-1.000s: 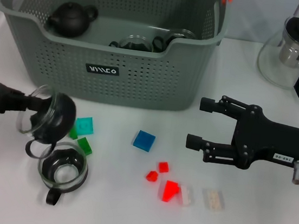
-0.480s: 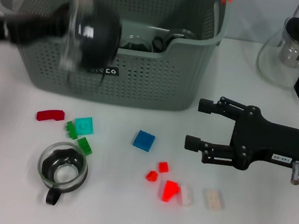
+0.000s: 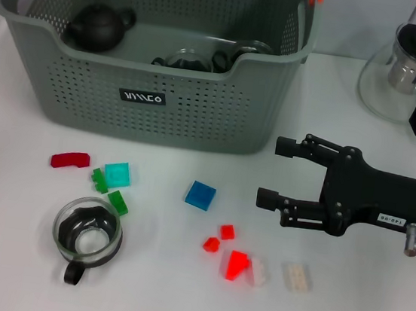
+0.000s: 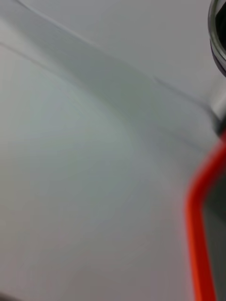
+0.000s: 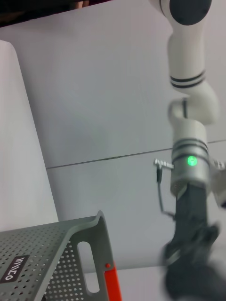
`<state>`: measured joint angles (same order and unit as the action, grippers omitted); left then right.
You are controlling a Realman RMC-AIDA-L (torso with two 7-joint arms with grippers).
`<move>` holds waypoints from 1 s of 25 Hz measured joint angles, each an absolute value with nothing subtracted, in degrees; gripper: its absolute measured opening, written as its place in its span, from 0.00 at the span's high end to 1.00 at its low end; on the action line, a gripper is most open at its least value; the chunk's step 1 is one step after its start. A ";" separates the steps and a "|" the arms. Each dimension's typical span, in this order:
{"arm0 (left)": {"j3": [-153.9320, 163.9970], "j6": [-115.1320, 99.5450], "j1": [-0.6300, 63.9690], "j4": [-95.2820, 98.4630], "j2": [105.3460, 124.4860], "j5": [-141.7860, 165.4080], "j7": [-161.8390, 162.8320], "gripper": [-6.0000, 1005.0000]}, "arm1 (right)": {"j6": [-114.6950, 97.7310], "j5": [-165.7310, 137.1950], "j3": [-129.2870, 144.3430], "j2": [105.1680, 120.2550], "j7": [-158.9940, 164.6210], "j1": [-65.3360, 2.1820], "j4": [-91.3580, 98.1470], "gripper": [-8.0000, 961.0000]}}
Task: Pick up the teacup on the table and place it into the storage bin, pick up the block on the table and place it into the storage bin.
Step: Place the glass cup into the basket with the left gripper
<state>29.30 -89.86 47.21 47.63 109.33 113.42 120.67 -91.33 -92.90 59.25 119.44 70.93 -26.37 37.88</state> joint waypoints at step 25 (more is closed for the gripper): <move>57.39 -43.03 58.73 38.09 119.39 160.94 128.89 0.93 | -92.37 -97.48 59.85 119.92 72.07 -26.36 37.13 0.03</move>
